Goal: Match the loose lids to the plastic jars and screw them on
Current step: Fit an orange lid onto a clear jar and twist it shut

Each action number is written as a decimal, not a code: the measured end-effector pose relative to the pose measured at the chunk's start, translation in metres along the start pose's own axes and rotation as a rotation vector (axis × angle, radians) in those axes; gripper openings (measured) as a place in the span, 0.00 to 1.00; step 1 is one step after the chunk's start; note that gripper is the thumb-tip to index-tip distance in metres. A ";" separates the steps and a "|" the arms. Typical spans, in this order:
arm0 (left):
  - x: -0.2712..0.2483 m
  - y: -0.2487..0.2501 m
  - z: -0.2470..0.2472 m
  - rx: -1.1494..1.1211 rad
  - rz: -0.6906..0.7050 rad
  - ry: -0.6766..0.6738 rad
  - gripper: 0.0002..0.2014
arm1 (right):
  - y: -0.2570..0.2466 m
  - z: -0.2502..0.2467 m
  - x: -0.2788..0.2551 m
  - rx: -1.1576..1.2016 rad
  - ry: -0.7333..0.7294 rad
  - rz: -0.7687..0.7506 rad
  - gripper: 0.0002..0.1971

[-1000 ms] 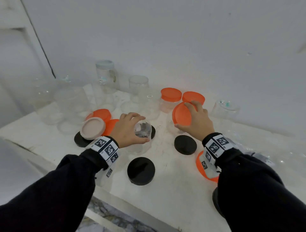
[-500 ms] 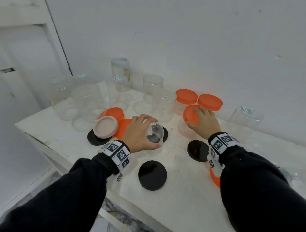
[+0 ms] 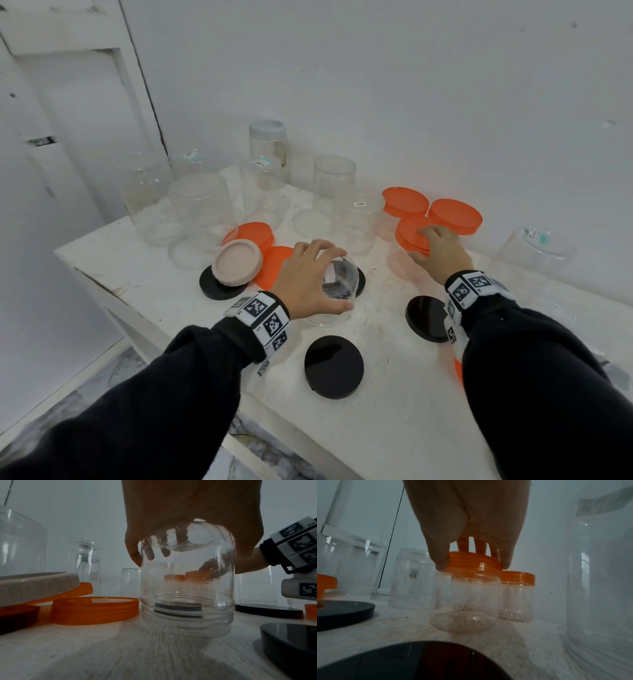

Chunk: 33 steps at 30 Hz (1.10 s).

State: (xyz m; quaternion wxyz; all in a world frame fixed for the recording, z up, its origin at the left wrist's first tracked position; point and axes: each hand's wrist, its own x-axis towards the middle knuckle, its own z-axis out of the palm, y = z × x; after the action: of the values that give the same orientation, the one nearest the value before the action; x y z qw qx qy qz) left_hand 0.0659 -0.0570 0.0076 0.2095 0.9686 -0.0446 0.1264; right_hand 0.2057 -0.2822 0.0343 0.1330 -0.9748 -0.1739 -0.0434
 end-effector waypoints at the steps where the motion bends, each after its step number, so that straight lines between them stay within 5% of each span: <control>1: 0.000 0.001 -0.001 0.002 0.003 -0.009 0.47 | 0.001 0.000 0.001 0.005 0.000 0.000 0.28; 12: -0.006 0.002 -0.011 0.097 0.059 -0.116 0.53 | -0.006 -0.003 -0.006 -0.046 -0.052 0.029 0.34; 18: -0.022 0.019 -0.022 -0.038 0.227 0.036 0.27 | -0.004 -0.019 -0.038 0.063 -0.063 -0.030 0.27; 22: -0.044 0.029 -0.016 -0.109 0.352 0.043 0.20 | 0.012 -0.027 -0.067 0.096 -0.160 -0.070 0.17; 27: -0.066 0.032 0.002 -0.135 0.400 -0.284 0.22 | 0.022 -0.023 -0.099 -0.041 -0.538 -0.125 0.20; 33: -0.067 0.035 0.010 0.096 0.237 -0.620 0.36 | 0.027 -0.018 -0.108 -0.088 -0.549 -0.151 0.22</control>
State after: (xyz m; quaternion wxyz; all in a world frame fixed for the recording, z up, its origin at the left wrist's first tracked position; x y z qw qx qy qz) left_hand -0.0016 -0.0909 -0.0048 0.1241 0.9577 -0.2127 -0.1489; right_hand 0.1135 -0.3469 0.0308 0.0346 -0.9392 -0.2734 0.2049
